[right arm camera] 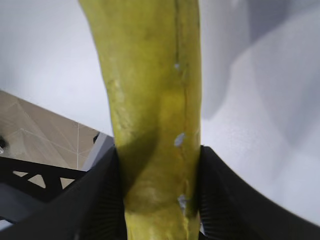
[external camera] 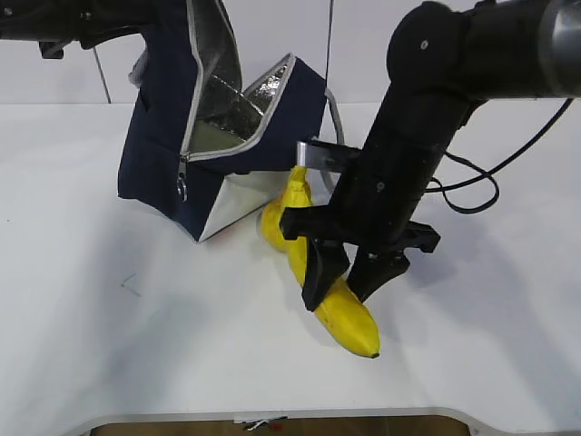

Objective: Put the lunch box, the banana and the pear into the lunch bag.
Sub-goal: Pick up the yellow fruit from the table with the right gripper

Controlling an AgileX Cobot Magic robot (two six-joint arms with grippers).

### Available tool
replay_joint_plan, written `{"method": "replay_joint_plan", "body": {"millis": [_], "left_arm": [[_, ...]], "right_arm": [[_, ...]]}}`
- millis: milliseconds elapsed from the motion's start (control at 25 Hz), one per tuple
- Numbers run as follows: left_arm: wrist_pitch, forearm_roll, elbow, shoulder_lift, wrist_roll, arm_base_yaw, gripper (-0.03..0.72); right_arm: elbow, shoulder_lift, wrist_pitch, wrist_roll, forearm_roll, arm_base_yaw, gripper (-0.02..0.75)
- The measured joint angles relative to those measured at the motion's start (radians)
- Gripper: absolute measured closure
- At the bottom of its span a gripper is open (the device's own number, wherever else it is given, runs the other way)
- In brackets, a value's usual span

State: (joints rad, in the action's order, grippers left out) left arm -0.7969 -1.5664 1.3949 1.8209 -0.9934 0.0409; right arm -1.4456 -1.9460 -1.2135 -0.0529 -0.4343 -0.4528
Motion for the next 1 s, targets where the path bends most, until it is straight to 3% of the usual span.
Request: {"method": "replay_joint_plan", "body": {"millis": [640, 1000], "left_arm": [[0.002, -0.002, 0.000, 0.000, 0.000, 0.000, 0.670], [-0.021, -0.002, 0.000, 0.000, 0.000, 0.000, 0.670]], "right_arm": [[-0.007, 0.203, -0.008, 0.000, -0.120, -0.002, 0.374], [-0.203, 0.207, -0.013, 0.000, -0.063, -0.005, 0.374]]}}
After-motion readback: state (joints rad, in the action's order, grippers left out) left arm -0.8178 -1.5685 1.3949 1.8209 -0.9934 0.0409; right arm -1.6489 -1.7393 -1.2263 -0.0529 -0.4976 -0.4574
